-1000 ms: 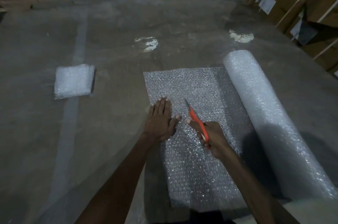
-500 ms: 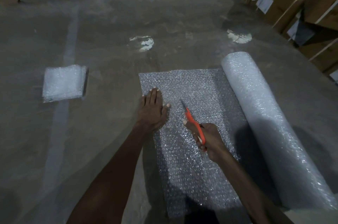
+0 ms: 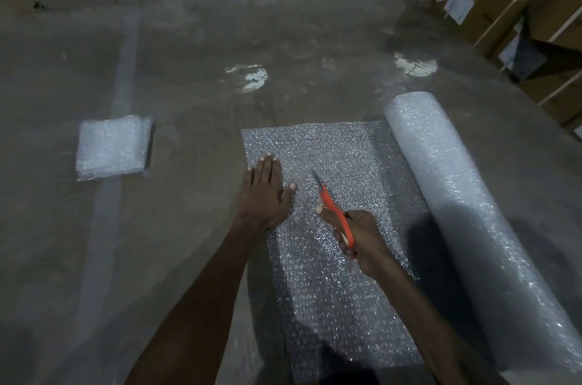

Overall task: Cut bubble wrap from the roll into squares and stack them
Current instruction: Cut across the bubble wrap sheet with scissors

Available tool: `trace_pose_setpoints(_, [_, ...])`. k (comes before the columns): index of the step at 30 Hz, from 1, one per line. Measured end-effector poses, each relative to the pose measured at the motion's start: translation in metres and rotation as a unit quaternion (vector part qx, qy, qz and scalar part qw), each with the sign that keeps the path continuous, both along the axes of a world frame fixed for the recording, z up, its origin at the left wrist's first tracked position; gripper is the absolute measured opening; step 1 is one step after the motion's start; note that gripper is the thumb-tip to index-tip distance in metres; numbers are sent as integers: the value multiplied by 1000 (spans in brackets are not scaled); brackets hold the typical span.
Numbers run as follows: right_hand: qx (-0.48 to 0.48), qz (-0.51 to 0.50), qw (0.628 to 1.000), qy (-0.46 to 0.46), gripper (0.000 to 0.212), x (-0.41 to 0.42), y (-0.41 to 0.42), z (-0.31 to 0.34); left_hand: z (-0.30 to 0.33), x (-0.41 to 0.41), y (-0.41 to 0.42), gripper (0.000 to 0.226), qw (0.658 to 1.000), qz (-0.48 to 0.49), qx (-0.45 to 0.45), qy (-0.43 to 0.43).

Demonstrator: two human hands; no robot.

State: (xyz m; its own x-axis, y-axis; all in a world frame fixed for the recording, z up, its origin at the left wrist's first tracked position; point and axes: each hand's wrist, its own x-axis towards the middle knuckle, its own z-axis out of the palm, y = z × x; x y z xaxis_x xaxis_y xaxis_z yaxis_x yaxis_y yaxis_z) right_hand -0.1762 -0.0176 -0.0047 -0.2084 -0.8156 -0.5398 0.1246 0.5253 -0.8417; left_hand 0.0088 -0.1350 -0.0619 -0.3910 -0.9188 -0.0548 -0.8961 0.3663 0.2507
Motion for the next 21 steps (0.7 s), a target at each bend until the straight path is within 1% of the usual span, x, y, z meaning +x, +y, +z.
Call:
trace_pose_setpoints(5, [1, 1, 1000, -3, 35, -1, -2, 1, 1, 0, 0, 80, 1000, 0, 3, 1])
trace_pose_setpoints(15, [1, 10, 1000, 11, 39, 0, -12, 0, -1, 0, -1, 79, 1000, -1, 4, 6])
trace_pose_setpoints(21, [2, 4, 1000, 18, 42, 2, -16, 0, 0, 0, 0, 82, 1000, 1, 3, -7])
